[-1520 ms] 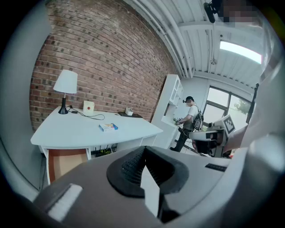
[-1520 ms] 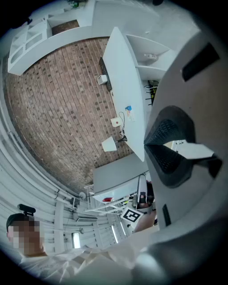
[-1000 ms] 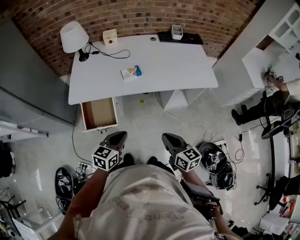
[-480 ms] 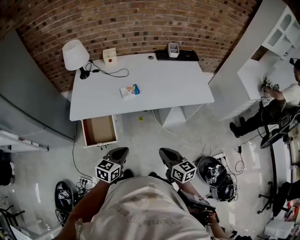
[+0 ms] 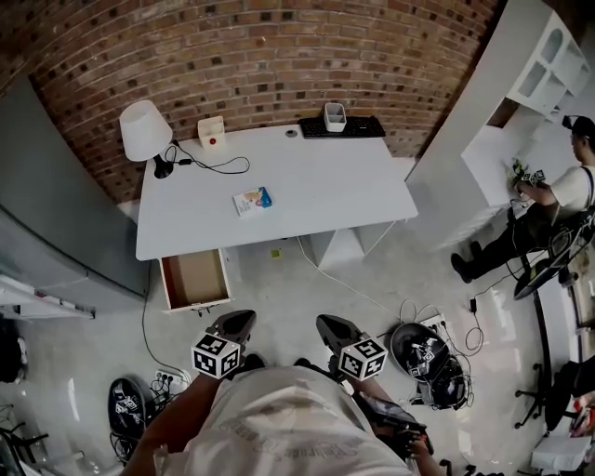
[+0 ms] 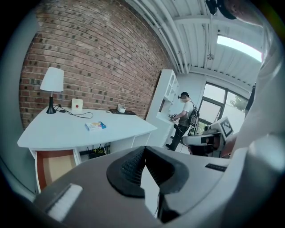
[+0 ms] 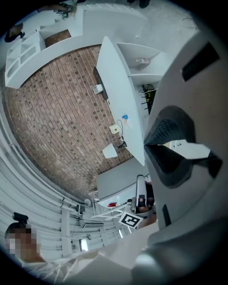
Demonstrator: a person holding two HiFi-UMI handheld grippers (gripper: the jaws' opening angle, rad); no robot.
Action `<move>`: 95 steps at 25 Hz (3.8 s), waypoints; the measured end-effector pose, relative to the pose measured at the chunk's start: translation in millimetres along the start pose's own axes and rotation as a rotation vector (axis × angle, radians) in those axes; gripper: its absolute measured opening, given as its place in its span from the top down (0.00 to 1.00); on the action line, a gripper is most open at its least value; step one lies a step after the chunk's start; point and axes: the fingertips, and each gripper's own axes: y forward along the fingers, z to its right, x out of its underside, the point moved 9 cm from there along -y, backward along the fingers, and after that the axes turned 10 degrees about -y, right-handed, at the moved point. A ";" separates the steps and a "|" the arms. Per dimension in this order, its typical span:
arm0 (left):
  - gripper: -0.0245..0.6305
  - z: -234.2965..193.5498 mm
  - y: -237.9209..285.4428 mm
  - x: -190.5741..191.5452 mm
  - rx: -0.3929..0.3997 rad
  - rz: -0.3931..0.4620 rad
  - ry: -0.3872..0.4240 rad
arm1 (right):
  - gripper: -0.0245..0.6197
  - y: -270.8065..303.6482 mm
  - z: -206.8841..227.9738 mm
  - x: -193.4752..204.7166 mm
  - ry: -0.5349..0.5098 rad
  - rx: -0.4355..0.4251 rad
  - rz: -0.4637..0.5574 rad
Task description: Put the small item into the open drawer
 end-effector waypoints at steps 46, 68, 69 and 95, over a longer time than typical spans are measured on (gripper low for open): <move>0.95 -117.4 -95.1 23.5 -0.044 0.056 -0.129 | 0.95 116.2 -88.7 -25.9 -0.101 -0.005 -0.112; 0.95 -137.6 20.5 -59.9 -0.091 -0.007 -0.100 | 0.95 185.6 35.2 -57.6 -0.026 -0.069 -0.090; 0.95 -137.3 29.1 -64.8 -0.089 -0.012 -0.096 | 0.95 188.1 43.2 -59.2 -0.021 -0.069 -0.089; 0.95 -133.5 142.7 -143.6 -0.233 -0.099 0.011 | 0.95 237.7 171.0 -101.2 0.021 -0.187 -0.101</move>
